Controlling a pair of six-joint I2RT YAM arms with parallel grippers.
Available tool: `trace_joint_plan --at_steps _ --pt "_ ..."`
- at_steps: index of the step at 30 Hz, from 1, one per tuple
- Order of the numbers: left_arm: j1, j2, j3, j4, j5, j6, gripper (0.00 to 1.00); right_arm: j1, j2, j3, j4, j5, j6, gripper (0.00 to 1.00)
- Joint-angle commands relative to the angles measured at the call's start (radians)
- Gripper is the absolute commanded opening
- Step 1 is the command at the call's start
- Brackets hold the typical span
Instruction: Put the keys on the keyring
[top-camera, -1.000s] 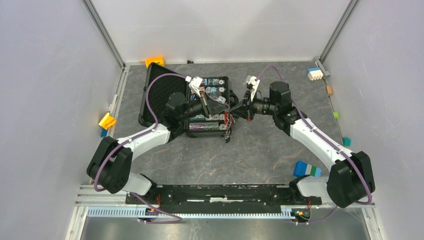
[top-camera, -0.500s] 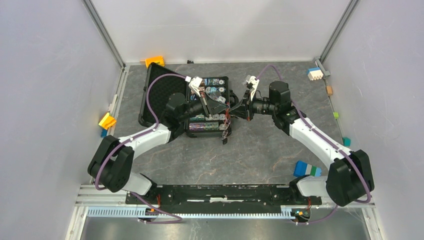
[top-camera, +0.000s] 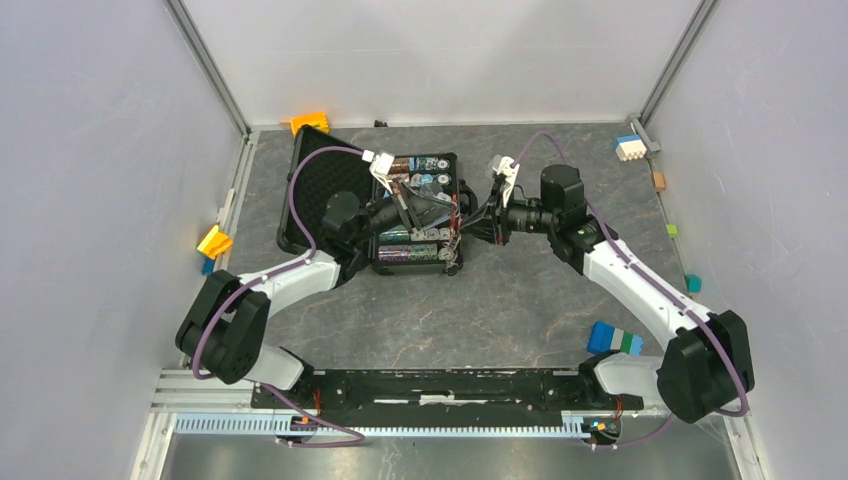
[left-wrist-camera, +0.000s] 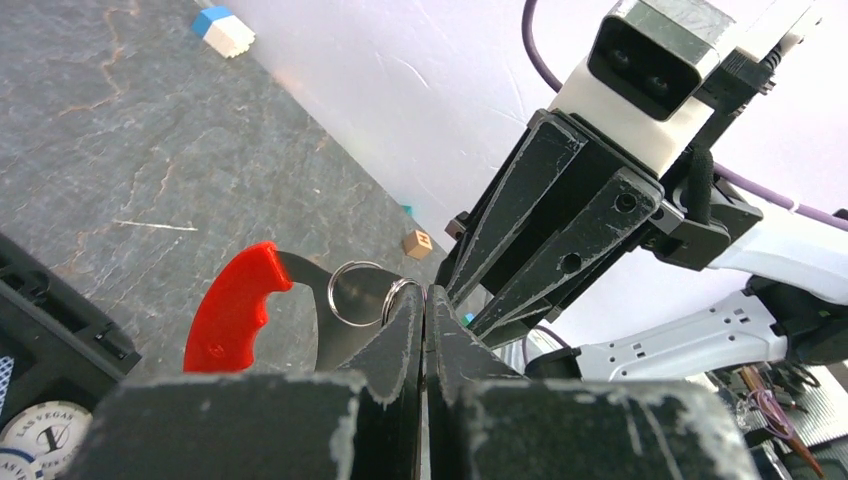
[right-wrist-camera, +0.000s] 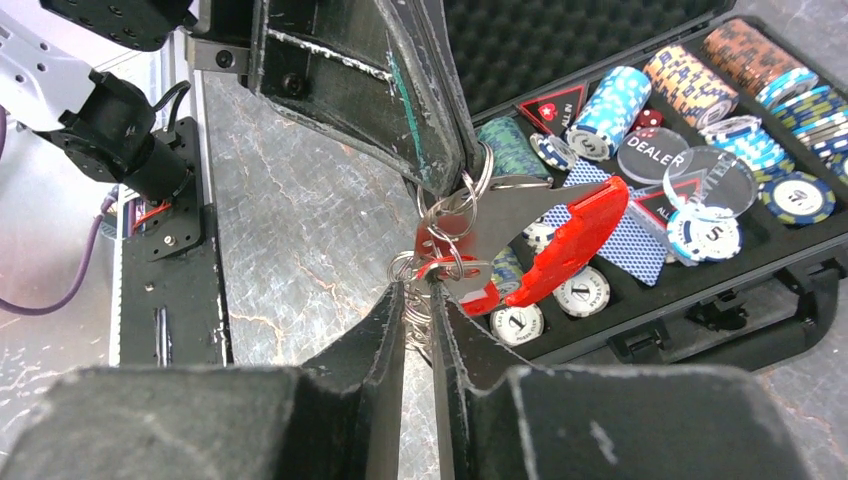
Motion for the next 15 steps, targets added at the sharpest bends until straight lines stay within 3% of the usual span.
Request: trace_joint_plan --at_steps 1,10,15 --pt "0.004 0.005 -0.01 0.151 0.044 -0.039 0.02 0.002 -0.065 0.027 -0.012 -0.002 -0.066 0.21" --pt "0.005 -0.007 -0.03 0.29 0.098 -0.061 0.02 -0.008 -0.159 0.034 -0.071 -0.032 -0.153 0.3" --pt "0.004 -0.022 -0.034 0.353 0.14 -0.067 0.02 -0.013 -0.193 0.04 -0.101 0.01 -0.224 0.31"
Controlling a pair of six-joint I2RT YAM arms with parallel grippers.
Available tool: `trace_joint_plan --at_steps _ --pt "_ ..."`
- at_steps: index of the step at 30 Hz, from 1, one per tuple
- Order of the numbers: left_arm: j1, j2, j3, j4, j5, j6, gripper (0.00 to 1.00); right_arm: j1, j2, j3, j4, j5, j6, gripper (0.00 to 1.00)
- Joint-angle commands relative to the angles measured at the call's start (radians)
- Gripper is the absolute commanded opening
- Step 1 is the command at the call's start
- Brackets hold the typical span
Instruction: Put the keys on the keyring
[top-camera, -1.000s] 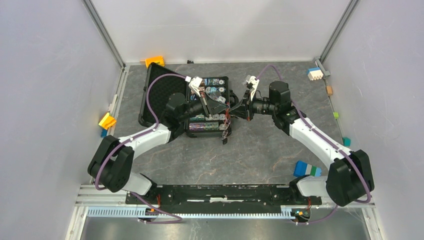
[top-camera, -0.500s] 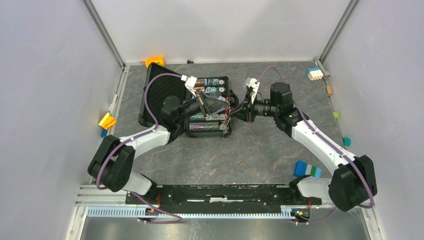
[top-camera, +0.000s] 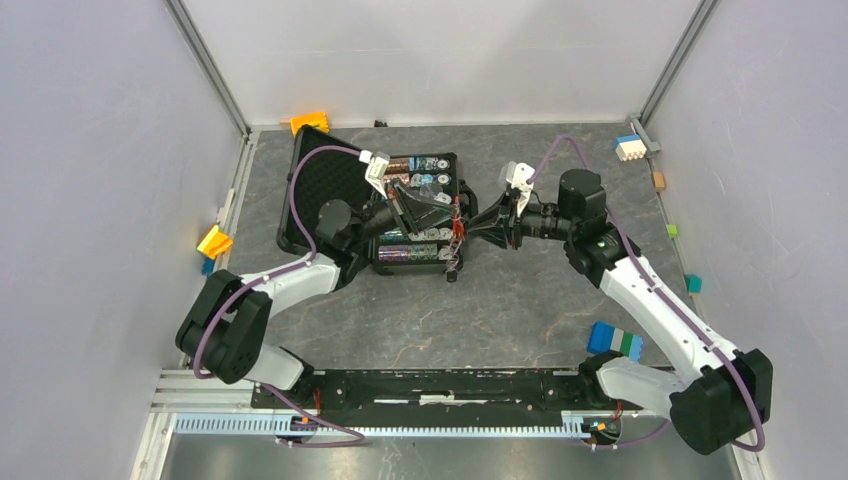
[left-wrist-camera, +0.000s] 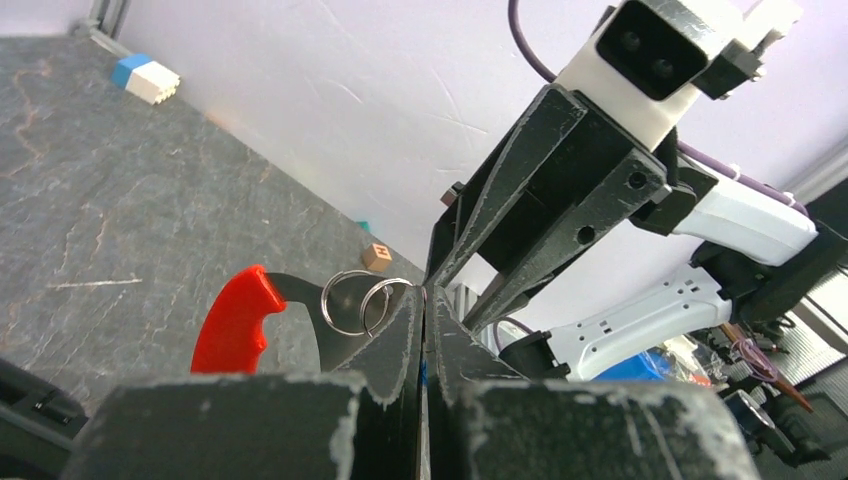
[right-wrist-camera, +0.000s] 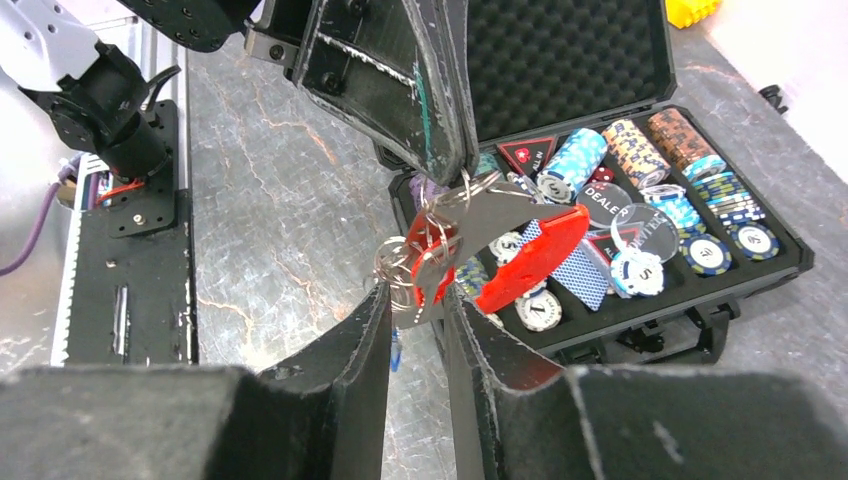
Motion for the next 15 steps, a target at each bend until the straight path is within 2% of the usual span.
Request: trace_joint_plan --at_steps 1,6,15 --pt "0.004 -0.027 -0.005 0.175 0.062 -0.033 0.02 -0.005 -0.038 0.045 -0.036 0.022 -0.096 0.31" --pt "0.003 -0.041 -0.023 0.285 0.121 -0.032 0.02 -0.005 -0.055 0.067 -0.071 -0.011 -0.195 0.3" --pt "-0.028 -0.063 -0.038 0.313 0.193 0.044 0.02 -0.005 -0.041 0.112 -0.065 -0.253 -0.191 0.32"
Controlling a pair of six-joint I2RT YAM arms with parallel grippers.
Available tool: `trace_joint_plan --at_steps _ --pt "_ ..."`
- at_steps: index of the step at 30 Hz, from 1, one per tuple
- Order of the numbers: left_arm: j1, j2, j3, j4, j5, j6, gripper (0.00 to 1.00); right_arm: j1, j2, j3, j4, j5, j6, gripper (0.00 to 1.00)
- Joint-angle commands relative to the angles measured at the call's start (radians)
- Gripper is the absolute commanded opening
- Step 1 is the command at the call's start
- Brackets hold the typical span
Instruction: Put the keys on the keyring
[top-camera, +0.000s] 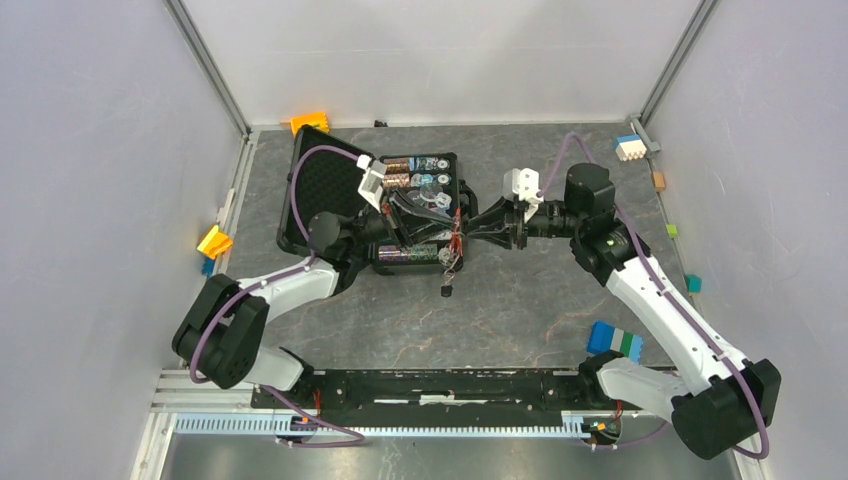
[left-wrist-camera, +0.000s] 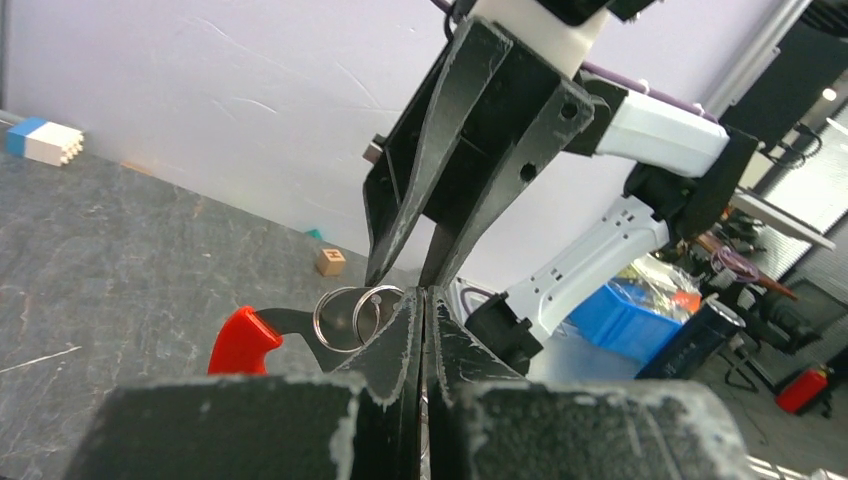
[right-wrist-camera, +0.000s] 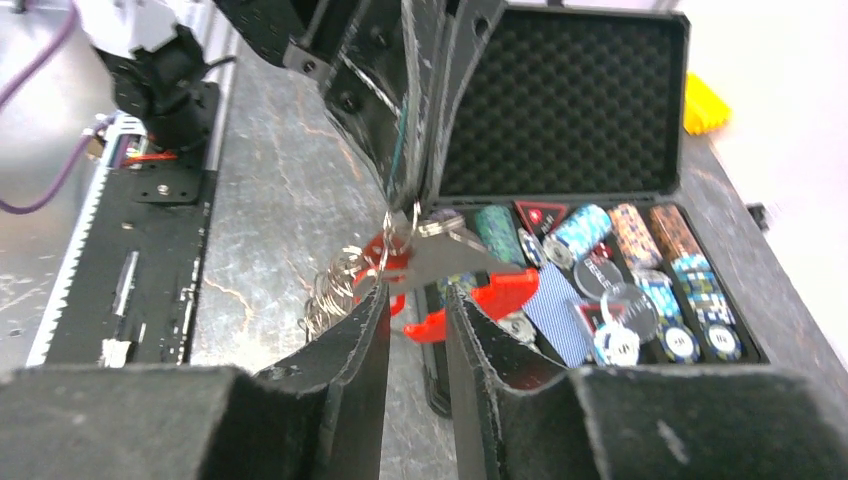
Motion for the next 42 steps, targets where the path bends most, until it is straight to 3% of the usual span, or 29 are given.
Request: trace_joint_plan --at_steps 1,9,27,42 --pt "-0.024 -0.04 -0.009 0.097 0.051 0.055 0.02 -0.002 -0.01 0.04 0.033 -0.16 0.006 0.33" --pt "-0.047 -0.043 -0.012 0.103 0.07 0.093 0.02 -0.002 0.003 -0.045 0.25 -0.242 0.221 0.33" --pt "-0.046 -0.058 -0.024 0.102 0.057 0.112 0.02 -0.008 0.015 -0.084 0.273 -0.225 0.254 0.24" --pt "-0.046 -0.05 -0.02 0.095 0.047 0.116 0.02 -0.008 0.035 -0.176 0.564 -0.247 0.516 0.22"
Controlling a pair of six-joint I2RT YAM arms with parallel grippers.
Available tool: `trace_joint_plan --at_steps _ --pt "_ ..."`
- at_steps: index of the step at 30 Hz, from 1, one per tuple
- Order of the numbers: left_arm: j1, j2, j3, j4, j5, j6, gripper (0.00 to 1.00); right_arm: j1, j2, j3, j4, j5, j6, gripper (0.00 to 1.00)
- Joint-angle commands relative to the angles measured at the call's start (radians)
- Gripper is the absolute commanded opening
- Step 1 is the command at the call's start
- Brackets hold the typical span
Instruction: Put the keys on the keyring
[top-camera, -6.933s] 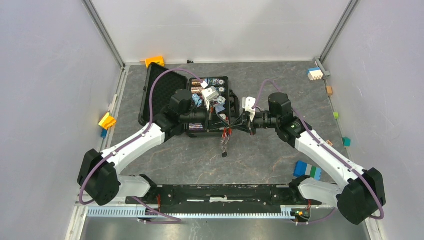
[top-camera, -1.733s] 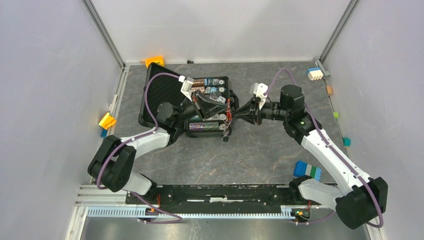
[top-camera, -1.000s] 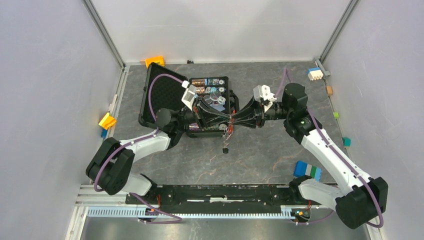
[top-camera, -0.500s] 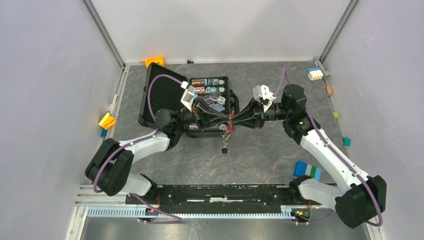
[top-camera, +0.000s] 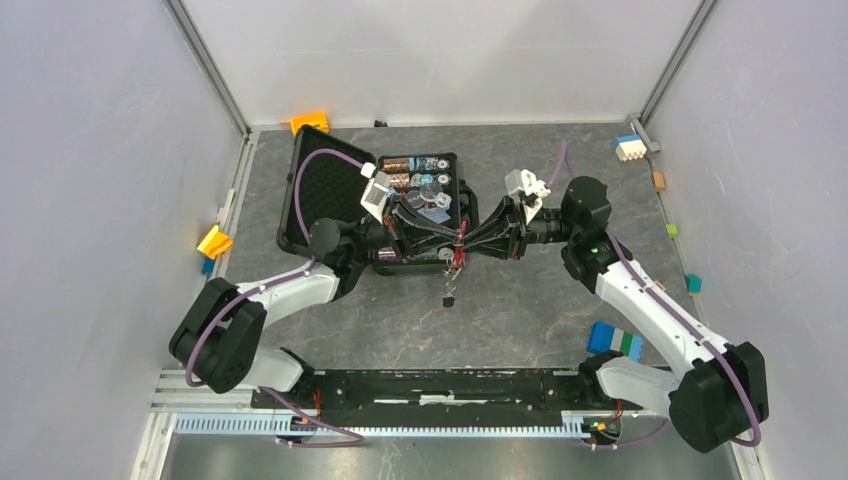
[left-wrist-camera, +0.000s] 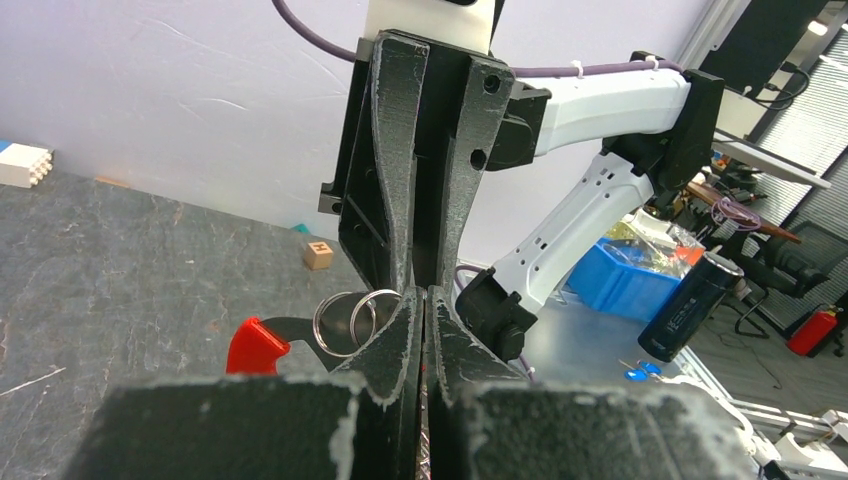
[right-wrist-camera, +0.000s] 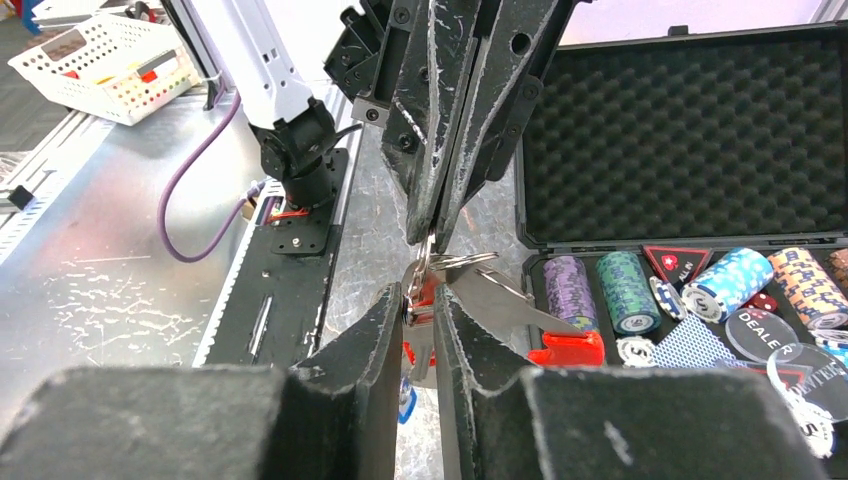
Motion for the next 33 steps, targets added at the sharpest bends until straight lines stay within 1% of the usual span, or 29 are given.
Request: trace_joint_plan --at_steps 1,11,13,20,24,26,28,30,31,33 --pt "-0.004 -0.022 0.003 0.066 -0.019 0.048 0.02 -0.005 0.004 -0.019 0.143 -0.021 0.105 0.23" --pt "-0.004 -0.021 0.005 0.059 -0.022 0.054 0.02 -0.003 0.006 -0.049 0.251 -0.024 0.2 0.22" --pt "-0.004 -0.017 0.004 0.058 -0.026 0.054 0.02 -0.004 0.009 -0.053 0.276 -0.025 0.221 0.2" --pt "-0.004 -0.016 0.003 0.057 -0.028 0.055 0.02 -0.004 0.02 -0.059 0.285 -0.019 0.231 0.14" --pt "-0.004 -0.013 0.002 0.055 -0.031 0.056 0.02 -0.005 0.025 -0.06 0.29 -0.014 0.238 0.07" --pt "-0.004 -0.011 0.002 0.056 -0.031 0.057 0.02 -0.004 0.026 -0.059 0.292 -0.012 0.24 0.0" --pt "-0.005 -0.011 0.002 0.054 -0.03 0.062 0.02 -0.003 0.025 -0.059 0.29 -0.002 0.24 0.0" --pt "-0.004 -0.011 -0.001 0.05 -0.029 0.069 0.02 -0.004 0.023 -0.053 0.271 0.008 0.223 0.0" --pt "-0.004 -0.013 -0.002 0.047 -0.029 0.075 0.02 -0.004 0.022 -0.041 0.231 0.018 0.19 0.0" --pt "-0.004 -0.016 -0.005 0.032 -0.024 0.097 0.02 -0.004 0.022 0.0 0.083 0.043 0.081 0.0"
